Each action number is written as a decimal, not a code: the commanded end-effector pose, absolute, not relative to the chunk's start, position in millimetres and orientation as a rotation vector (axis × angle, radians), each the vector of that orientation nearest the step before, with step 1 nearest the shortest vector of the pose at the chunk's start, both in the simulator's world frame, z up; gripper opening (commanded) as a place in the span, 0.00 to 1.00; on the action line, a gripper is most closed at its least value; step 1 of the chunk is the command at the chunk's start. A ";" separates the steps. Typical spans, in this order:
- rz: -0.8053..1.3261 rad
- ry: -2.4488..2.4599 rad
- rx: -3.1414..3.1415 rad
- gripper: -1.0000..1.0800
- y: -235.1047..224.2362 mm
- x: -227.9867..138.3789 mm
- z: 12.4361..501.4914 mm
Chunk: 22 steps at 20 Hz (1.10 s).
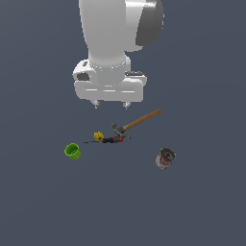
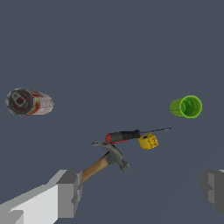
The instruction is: Pick up a designated object from a clutter of objects.
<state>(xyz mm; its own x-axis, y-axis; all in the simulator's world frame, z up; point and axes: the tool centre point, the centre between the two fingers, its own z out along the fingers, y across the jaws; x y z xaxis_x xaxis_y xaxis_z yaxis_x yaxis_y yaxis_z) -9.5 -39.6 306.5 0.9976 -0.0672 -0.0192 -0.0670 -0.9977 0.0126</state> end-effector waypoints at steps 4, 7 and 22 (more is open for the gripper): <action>-0.030 -0.265 3.130 0.96 -46.2 -8.3 282.9; -0.029 -0.391 3.125 0.96 -51.5 -8.1 265.0; -0.027 -1.197 2.936 0.96 -90.7 -25.9 156.5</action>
